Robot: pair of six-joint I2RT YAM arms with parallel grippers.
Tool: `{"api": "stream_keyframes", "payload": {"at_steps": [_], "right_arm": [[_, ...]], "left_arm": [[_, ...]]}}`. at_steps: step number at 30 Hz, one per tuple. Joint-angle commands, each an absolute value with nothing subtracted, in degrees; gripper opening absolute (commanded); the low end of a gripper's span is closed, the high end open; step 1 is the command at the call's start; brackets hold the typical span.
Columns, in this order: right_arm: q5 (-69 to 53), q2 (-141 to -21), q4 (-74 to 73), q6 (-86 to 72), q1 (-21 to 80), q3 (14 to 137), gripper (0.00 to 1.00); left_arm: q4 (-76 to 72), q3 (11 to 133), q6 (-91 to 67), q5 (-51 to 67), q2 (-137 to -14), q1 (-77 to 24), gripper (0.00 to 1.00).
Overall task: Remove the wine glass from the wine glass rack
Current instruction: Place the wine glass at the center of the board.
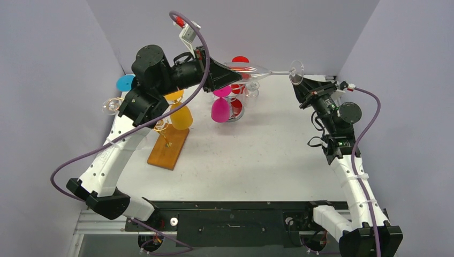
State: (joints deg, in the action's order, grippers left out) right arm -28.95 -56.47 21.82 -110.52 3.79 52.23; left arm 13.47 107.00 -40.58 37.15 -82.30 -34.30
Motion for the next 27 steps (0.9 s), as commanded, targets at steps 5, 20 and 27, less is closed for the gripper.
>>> {"api": "stream_keyframes", "payload": {"at_steps": [5,20,27], "right_arm": [[-29.46,-52.82,8.25,-97.99,3.00,57.38,0.00],[-21.60,-48.74,-16.06,-76.52,2.64,60.00,0.01],[-11.97,-49.48,-31.15,-62.36,2.67,67.16,0.01]], "left_arm": [[25.43,113.38,-32.53,25.12,-83.22,-38.53,0.00],[33.41,115.43,-30.41,14.88,-86.77,-44.15,0.00],[47.32,125.38,-25.75,5.67,-93.66,-50.16,0.00]]}}
